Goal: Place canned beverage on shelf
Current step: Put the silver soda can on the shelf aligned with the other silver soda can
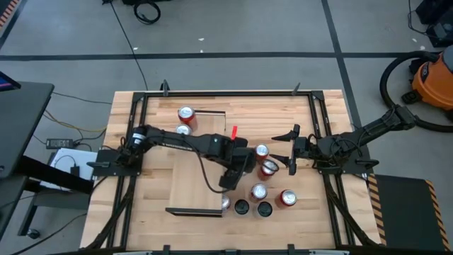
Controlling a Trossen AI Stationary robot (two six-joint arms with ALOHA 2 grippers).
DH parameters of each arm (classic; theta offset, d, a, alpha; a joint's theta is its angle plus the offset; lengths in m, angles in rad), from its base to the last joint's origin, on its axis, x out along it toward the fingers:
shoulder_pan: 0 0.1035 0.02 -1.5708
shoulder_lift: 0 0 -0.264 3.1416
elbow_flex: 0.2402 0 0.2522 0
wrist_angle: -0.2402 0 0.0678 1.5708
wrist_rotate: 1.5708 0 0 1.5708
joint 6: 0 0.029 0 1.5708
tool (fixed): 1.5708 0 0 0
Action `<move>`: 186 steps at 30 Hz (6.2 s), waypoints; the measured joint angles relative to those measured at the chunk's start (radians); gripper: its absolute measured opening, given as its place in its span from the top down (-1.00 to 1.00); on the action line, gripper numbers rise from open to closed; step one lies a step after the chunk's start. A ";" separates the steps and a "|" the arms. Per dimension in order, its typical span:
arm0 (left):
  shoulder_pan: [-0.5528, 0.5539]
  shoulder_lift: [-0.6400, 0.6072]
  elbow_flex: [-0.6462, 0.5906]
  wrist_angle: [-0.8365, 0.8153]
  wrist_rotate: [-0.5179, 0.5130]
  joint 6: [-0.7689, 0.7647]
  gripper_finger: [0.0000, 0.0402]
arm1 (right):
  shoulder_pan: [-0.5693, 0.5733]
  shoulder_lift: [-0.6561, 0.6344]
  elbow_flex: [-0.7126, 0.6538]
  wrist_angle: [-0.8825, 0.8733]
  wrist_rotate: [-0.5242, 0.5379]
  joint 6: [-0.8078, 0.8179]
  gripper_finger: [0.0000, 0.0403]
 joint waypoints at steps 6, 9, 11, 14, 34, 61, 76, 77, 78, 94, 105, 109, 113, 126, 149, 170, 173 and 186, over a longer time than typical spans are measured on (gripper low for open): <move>0.022 -0.002 0.035 -0.021 0.020 -0.013 -0.44 | 0.000 0.000 0.000 -0.001 0.000 0.000 -0.58; 0.028 -0.004 0.024 -0.018 0.026 -0.014 -0.44 | 0.000 0.000 0.000 -0.001 0.000 0.000 -0.58; 0.033 -0.003 0.019 -0.031 0.027 -0.014 -0.44 | 0.000 0.000 0.000 -0.002 0.000 0.000 -0.58; 0.036 -0.003 0.019 -0.027 0.027 -0.021 -0.44 | 0.000 0.000 0.000 -0.002 0.000 0.000 -0.58; 0.062 0.020 0.018 -0.052 0.004 -0.049 -0.44 | 0.000 0.000 0.000 -0.001 0.000 0.000 -0.58; -0.065 -0.112 0.055 0.019 -0.119 -0.034 -0.28 | 0.000 0.318 0.158 -0.047 0.011 0.043 -0.58; -0.191 -0.270 -0.273 0.213 -0.187 -0.056 0.08 | -0.137 0.571 0.461 -0.283 -0.110 0.098 -0.58; -0.195 -0.303 -0.316 0.248 -0.189 -0.064 0.09 | -0.159 0.582 0.473 -0.289 -0.133 0.107 -0.58; -0.201 -0.338 -0.363 0.294 -0.189 -0.066 0.10 | -0.176 0.592 0.484 -0.302 -0.150 0.112 -0.58; -0.277 -0.709 -0.807 0.625 -0.248 -0.048 0.12 | -0.340 0.870 0.735 -0.603 -0.260 0.184 -0.70; -0.408 -0.868 -0.968 0.626 -0.347 -0.073 0.12 | -0.479 1.093 0.939 -0.790 -0.391 0.333 -0.95; -0.458 -0.913 -1.008 0.622 -0.377 -0.114 0.12 | -0.497 1.132 0.949 -0.790 -0.416 0.370 -0.95; -0.514 -0.947 -1.016 0.600 -0.419 -0.149 0.12 | -0.512 1.160 0.949 -0.787 -0.421 0.379 -0.92; -0.578 -0.980 -1.014 0.593 -0.499 -0.289 0.12 | -0.546 1.194 0.949 -0.813 -0.462 0.355 -0.76; -0.577 -0.980 -1.014 0.582 -0.494 -0.370 0.12 | -0.558 1.223 0.947 -0.787 -0.543 0.275 -0.61; -0.577 -0.979 -1.013 0.569 -0.494 -0.369 0.12 | -0.469 1.018 0.942 -0.776 -0.379 0.200 -0.56; -0.577 -0.979 -1.013 0.569 -0.494 -0.371 0.12 | -0.435 0.970 0.943 -0.775 -0.325 0.192 -0.56; -0.577 -0.979 -1.013 0.585 -0.494 -0.389 0.12 | -0.347 0.913 0.918 -0.764 -0.179 0.197 -0.56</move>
